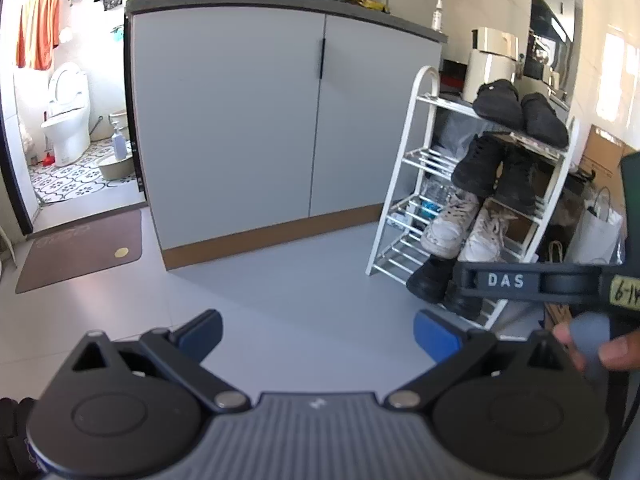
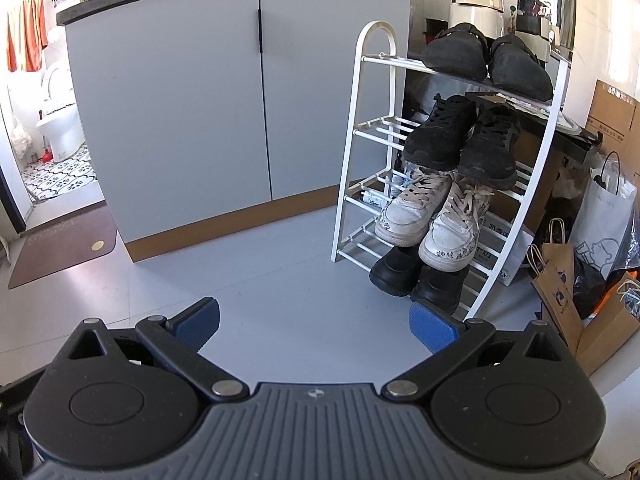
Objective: Organize scattered shoes
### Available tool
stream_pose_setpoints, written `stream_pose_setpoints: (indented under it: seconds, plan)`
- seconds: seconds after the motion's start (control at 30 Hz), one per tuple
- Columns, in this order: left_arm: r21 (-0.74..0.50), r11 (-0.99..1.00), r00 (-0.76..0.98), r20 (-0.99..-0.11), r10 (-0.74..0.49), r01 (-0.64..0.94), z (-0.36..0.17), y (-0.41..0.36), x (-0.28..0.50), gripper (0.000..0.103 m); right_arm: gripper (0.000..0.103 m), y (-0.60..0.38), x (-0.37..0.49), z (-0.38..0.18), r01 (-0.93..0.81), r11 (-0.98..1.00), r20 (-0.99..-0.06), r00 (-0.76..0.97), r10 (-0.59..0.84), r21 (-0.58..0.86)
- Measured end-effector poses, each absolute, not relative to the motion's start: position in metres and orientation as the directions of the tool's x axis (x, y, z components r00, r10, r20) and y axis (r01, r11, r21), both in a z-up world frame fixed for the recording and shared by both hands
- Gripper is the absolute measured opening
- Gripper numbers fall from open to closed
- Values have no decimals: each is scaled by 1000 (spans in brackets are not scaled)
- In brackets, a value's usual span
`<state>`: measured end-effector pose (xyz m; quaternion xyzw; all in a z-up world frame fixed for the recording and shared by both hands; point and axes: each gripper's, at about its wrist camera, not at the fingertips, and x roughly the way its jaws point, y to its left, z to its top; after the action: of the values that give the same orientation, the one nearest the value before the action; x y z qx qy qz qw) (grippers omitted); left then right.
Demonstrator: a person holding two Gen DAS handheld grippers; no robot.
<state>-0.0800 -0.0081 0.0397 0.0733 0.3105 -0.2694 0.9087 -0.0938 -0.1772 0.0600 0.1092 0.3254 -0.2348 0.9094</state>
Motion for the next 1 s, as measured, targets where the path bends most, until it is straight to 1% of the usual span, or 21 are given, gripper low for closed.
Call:
stream_pose_setpoints:
  seconds: [0.57,0.73,1.0]
  plan:
    - [-60,817,625,-613,-483,573,37,-18,-84,103,103,-182,-95,58,508,861,-648,668,-366,38]
    - [-86,814,613,-613,-498,575,36,-19,-82,103,103,-186,-97,58,516,856,-649,664,-372,36]
    - [-85,817,615,-615,-493,570,37,-23,-85,103,103,-190,-98,57,518,855,-651,661,-373,35]
